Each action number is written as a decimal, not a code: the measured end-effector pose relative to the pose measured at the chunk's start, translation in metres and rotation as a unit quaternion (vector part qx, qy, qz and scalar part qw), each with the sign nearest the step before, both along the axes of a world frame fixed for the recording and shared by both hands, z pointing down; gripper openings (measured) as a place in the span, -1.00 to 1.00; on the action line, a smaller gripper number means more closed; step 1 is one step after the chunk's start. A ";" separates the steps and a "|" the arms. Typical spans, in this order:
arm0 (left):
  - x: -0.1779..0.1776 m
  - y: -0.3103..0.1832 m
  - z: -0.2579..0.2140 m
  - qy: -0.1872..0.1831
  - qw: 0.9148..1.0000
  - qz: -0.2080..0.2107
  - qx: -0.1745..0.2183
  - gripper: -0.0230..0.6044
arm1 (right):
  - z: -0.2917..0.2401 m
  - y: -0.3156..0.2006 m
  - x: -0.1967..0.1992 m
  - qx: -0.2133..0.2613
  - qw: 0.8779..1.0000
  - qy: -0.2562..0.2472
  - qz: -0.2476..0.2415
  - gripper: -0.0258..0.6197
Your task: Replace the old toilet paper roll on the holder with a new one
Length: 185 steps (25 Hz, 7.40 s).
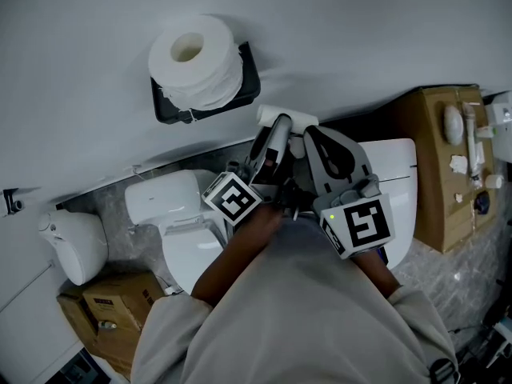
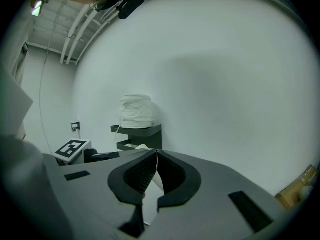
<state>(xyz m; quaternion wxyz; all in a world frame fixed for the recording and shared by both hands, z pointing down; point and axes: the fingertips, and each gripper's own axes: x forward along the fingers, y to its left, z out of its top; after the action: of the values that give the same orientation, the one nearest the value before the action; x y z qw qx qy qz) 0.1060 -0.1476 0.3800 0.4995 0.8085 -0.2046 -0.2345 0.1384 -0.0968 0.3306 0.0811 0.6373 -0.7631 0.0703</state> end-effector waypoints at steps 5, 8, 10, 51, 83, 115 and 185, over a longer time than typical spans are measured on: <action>-0.027 0.000 -0.002 -0.023 0.999 -0.030 0.020 -0.34 | -0.001 -0.007 -0.022 0.002 1.000 0.001 -0.031 -0.87; -0.043 -0.001 -0.001 -0.050 0.997 -0.048 0.038 -0.34 | -0.001 -0.011 -0.035 0.002 0.999 0.002 -0.049 -0.87; -0.053 -0.002 0.000 -0.066 0.995 -0.061 0.044 -0.34 | 0.000 -0.014 -0.042 0.002 0.998 0.003 -0.061 -0.87; -0.170 -0.023 -0.053 -0.124 0.965 -0.208 0.104 -0.36 | -0.012 -0.047 -0.112 0.026 0.986 -0.007 -0.165 -0.87; -0.169 -0.019 -0.060 -0.090 0.970 -0.190 0.121 -0.38 | -0.041 -0.057 -0.096 0.062 0.987 0.017 -0.145 -0.87; -0.177 -0.026 -0.054 -0.068 0.976 -0.177 0.104 -0.38 | -0.081 -0.127 -0.097 0.086 0.993 0.021 -0.082 0.43; -0.109 -0.006 -0.055 -0.065 0.990 -0.065 0.110 -0.38 | -0.064 -0.085 0.022 0.069 0.959 -0.275 -0.007 0.55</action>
<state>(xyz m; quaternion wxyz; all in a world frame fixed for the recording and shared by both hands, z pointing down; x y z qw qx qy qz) -0.0026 -0.1532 0.3248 0.3770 0.8569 -0.2615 -0.2348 0.1600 -0.1816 0.2665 -0.1756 0.5921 -0.7632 0.1897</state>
